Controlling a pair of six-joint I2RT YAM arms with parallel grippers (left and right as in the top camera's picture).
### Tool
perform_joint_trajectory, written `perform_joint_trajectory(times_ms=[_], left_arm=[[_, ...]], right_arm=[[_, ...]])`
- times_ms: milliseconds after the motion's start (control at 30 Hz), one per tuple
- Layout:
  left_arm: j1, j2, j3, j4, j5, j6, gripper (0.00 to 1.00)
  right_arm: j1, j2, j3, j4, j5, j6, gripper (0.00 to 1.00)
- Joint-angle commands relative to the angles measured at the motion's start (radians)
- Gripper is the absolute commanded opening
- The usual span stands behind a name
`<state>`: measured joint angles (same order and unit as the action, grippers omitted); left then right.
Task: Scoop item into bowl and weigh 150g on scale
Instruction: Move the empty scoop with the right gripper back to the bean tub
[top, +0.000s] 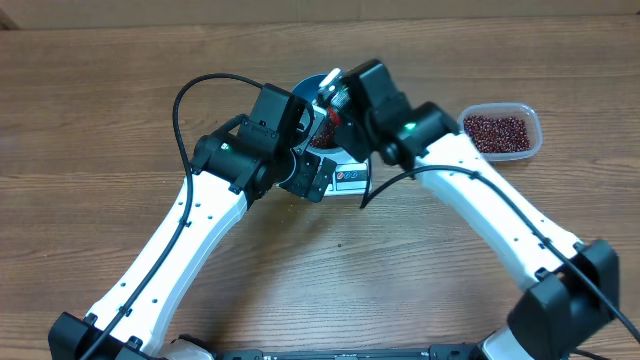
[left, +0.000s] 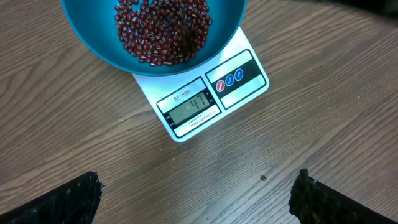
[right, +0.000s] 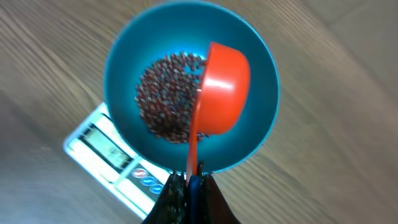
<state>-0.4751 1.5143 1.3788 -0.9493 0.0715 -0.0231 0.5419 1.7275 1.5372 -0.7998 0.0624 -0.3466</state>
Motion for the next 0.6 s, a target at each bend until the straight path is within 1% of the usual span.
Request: perform_joint_trajectory(times_ms=[0, 133, 267, 400, 567], left_arm=[[0.005, -0.023, -0.003, 0.005, 0.007, -0.006, 1.00], [0.005, -0.023, -0.003, 0.005, 0.007, -0.006, 1.00], [0.005, -0.023, -0.003, 0.005, 0.007, -0.006, 0.99], [0.005, -0.023, -0.003, 0.005, 0.007, -0.006, 1.00], [0.005, -0.023, -0.003, 0.005, 0.007, -0.006, 1.00]], right_arm=[[-0.124, -0.122, 0.030, 0.009, -0.158, 0.094, 0.04], [-0.283, -0.203, 0.030, -0.025, -0.221, 0.116, 0.04], [-0.462, -0.274, 0.029, -0.078, -0.224, 0.119, 0.04], [-0.625, -0.285, 0.029, -0.142, -0.126, 0.115, 0.04], [-0.747, -0.242, 0.028, -0.183, -0.063, 0.111, 0.04]])
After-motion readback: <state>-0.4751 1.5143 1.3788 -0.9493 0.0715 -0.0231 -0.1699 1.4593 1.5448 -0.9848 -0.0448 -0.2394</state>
